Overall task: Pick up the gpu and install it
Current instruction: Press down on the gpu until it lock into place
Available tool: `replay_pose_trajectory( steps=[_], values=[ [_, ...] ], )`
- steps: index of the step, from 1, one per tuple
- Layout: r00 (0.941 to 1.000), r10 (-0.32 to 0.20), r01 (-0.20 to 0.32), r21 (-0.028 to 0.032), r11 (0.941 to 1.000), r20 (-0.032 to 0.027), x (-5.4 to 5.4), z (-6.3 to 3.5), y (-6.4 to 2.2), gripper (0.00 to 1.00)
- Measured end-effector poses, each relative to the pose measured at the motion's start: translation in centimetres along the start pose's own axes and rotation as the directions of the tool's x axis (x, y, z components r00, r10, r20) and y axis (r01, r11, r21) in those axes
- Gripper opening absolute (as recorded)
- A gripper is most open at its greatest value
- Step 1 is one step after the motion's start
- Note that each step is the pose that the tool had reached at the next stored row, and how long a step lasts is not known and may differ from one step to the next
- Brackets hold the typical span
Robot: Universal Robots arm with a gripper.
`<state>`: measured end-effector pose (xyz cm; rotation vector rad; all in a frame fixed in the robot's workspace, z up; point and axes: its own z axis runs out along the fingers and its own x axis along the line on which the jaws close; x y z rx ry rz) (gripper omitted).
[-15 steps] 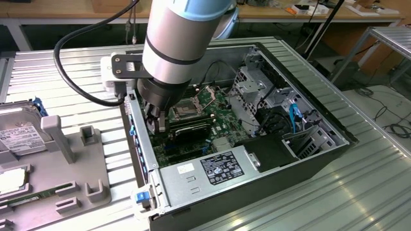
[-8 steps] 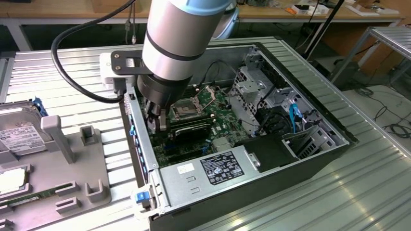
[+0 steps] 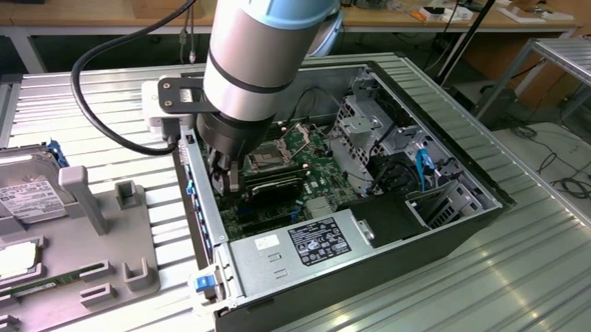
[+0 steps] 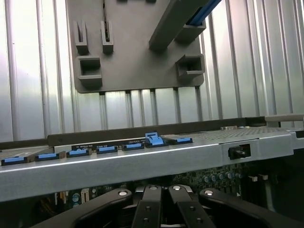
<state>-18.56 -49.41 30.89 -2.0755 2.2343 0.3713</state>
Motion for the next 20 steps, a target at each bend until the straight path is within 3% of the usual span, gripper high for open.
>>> replay_pose_trajectory(
  steps=[4,7,8,15,18,20],
  values=[
    [1.0,-0.002,0.002,0.0086,1.0,0.001,0.25,0.29,0.07,0.11],
    [1.0,-0.005,0.005,0.0205,0.9998,0.0031,0.49,0.49,0.23,0.11],
    [1.0,-0.005,0.005,0.0216,0.9998,0.0044,0.53,0.51,0.24,0.11],
    [0.9999,-0.005,0.005,0.0193,0.9998,0.0086,0.79,0.27,0.21,0.11],
    [0.9999,-0.006,0.006,0.0185,0.9998,0.0162,0.87,0.22,0.08,0.11],
    [0.9998,-0.006,0.006,0.0181,0.9998,0.0193,0.78,0.14,-0.66,0.11]
  ],
)
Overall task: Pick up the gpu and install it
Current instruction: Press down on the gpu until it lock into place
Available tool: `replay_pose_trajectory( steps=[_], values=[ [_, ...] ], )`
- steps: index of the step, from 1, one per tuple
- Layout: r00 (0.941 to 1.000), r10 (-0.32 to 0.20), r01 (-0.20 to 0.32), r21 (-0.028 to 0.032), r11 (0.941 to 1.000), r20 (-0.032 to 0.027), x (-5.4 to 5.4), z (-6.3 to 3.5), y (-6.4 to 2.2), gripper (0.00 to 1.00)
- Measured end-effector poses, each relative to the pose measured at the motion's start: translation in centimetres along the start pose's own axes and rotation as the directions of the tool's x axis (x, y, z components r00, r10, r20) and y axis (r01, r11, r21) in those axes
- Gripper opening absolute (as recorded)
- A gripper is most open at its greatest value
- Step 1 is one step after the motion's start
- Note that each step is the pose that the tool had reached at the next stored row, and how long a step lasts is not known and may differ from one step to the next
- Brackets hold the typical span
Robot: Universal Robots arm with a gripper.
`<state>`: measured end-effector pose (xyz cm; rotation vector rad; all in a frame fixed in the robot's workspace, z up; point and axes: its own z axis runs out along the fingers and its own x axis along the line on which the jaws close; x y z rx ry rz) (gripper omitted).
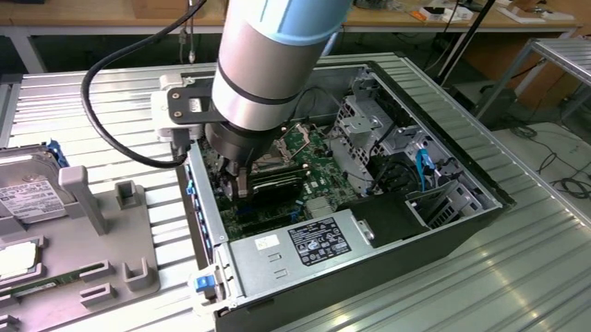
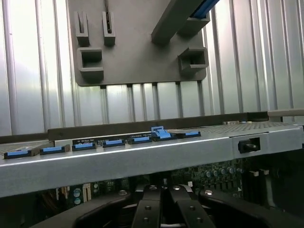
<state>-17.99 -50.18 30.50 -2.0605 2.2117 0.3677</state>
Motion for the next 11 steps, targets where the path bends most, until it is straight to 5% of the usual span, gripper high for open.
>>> replay_pose_trajectory(
  steps=[4,11],
  values=[
    [1.0,0.0,0.0,-0.0003,1.0,0.0036,-0.4,-0.24,-2.99,0.11],
    [1.0,-0.001,0.001,-0.0009,1.0,0.0069,-1.0,-0.53,-6.75,0.11]
  ],
)
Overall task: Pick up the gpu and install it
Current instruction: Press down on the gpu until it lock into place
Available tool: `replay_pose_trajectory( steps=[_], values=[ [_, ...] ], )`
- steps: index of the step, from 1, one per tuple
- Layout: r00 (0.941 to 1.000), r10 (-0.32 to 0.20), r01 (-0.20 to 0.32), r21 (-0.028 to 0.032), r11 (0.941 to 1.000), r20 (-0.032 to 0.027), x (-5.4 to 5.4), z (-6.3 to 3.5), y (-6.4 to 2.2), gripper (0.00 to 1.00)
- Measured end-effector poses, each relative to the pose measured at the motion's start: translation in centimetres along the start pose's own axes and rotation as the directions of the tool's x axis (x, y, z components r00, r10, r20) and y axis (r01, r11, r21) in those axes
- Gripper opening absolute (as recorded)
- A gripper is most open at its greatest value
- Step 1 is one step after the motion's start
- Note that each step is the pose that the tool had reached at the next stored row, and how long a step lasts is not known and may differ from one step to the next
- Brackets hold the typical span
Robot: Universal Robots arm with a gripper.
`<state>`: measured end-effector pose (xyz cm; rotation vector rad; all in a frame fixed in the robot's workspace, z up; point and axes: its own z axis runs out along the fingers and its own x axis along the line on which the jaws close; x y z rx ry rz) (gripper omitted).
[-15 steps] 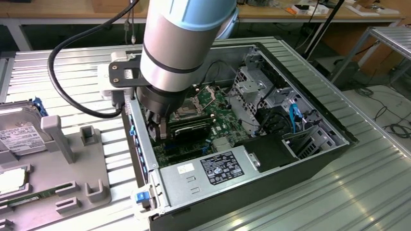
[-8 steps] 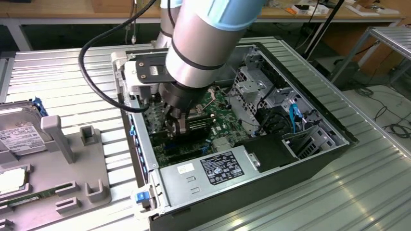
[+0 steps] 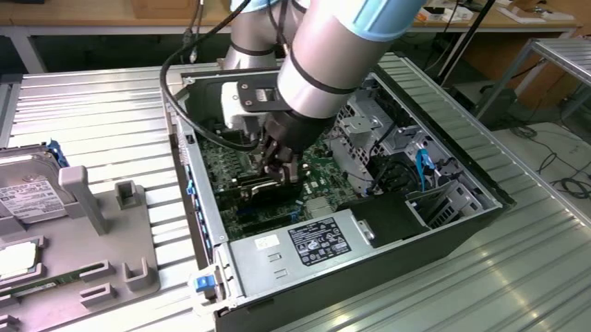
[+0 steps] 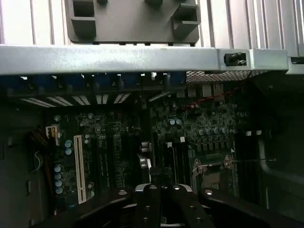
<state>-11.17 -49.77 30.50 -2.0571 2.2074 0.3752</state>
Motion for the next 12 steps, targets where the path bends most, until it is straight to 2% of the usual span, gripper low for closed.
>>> replay_pose_trajectory(
  steps=[1,2,7,12],
  values=[
    [1.0,0.0,0.0,-0.0001,1.0,0.0008,0.0,-0.04,-0.44,0.11],
    [1.0,0.0,0.0,-0.0011,1.0,0.0021,-0.1,-0.13,-1.34,0.11],
    [1.0,0.0,0.0,-0.0025,1.0,0.0033,0.0,0.57,-2.7,0.11],
    [1.0,0.0,0.0,-0.0024,1.0,0.0025,0.4,1.46,-2.95,0.11]
  ],
)
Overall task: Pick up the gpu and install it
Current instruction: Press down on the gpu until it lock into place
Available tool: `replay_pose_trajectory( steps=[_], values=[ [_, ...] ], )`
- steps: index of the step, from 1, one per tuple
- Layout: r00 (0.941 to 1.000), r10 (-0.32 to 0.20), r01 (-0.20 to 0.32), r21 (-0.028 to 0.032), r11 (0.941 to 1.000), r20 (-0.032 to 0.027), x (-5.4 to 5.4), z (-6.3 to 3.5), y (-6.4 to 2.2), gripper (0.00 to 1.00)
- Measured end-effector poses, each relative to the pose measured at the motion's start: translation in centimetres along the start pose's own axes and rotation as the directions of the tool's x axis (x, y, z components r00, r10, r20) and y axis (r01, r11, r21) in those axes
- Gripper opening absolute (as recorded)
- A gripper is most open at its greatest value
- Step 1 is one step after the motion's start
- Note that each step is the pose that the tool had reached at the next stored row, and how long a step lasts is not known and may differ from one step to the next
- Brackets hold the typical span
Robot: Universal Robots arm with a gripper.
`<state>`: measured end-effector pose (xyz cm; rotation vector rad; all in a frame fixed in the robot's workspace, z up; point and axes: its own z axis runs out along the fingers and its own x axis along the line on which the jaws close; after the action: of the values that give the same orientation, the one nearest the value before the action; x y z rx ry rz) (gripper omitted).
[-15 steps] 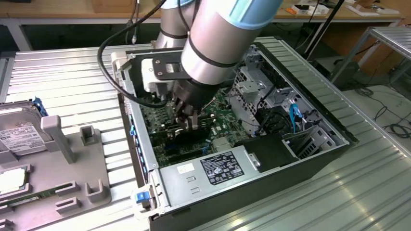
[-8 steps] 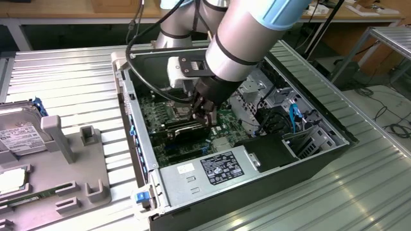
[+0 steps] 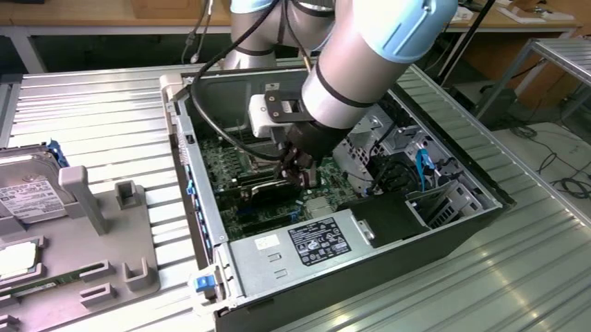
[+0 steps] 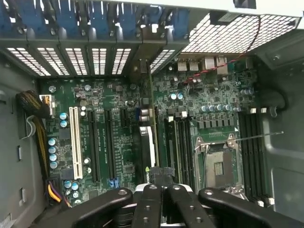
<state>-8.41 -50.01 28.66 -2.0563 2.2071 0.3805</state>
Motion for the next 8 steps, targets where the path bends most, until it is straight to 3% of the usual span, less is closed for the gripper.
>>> replay_pose_trajectory(
  steps=[4,8],
  values=[
    [1.0,0.0,0.0,0.0014,1.0,0.0,0.3,0.93,-0.12,0.11],
    [1.0,-0.003,0.003,0.0101,0.9999,-0.0001,0.6,1.81,-0.23,0.11]
  ],
)
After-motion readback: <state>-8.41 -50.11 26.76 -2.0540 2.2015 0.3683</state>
